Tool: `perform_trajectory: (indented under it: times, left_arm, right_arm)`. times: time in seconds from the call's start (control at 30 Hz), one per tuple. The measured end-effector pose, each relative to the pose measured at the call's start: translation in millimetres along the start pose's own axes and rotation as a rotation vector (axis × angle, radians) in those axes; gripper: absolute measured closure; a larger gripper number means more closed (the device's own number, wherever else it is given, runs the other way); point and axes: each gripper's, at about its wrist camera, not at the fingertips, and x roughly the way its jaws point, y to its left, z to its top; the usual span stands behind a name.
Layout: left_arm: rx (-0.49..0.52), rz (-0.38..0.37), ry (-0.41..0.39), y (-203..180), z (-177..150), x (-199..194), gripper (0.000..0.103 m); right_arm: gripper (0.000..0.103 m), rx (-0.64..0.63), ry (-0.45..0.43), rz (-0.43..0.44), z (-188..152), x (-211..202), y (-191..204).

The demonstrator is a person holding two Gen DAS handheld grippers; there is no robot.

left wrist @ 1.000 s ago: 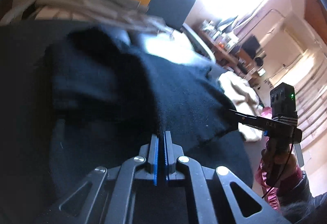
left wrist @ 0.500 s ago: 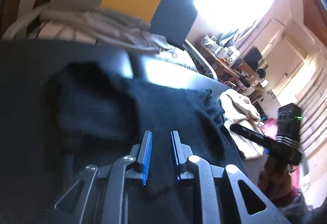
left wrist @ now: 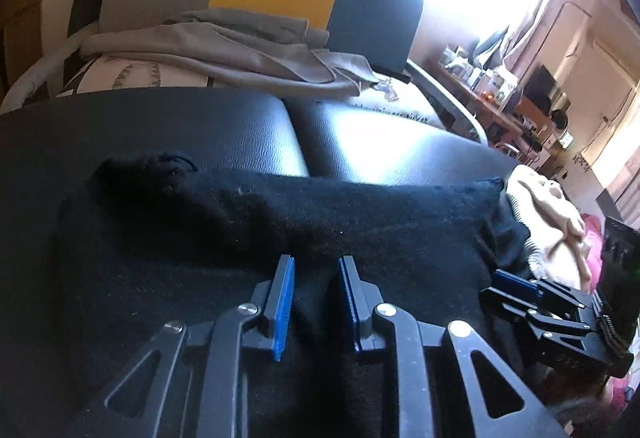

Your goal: Fold clothes

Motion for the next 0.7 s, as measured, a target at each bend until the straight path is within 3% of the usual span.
perform_trajectory:
  times: [0.2,0.27,0.3,0.4,0.53,0.7]
  left_arm:
    - [0.041,0.035,-0.080,1.4,8.8,-17.3,0.080]
    - [0.038,0.052,-0.097,4.3,16.9,-19.4,0.078]
    - [0.041,0.077,-0.103,5.9,21.2,-17.9,0.078]
    - [0.037,0.135,-0.094,11.9,29.1,-8.5,0.078]
    - [0.055,0.202,-0.073,16.3,28.9,4.6,0.077]
    - [0.076,0.227,-0.061,17.3,24.3,16.2,0.077]
  right_arm:
    - [0.061,0.003,-0.034,0.027,25.4,-5.3,3.8]
    - [0.041,-0.008,-0.061,0.001,37.1,-4.1,6.2]
    - [0.040,-0.013,-0.071,-0.021,44.3,-0.6,5.3]
    - [0.040,-0.030,-0.098,-0.086,64.8,9.6,3.3]
    - [0.040,-0.051,-0.062,-0.143,76.3,33.5,-4.0]
    - [0.038,-0.027,-0.014,-0.180,66.8,61.8,-24.3]
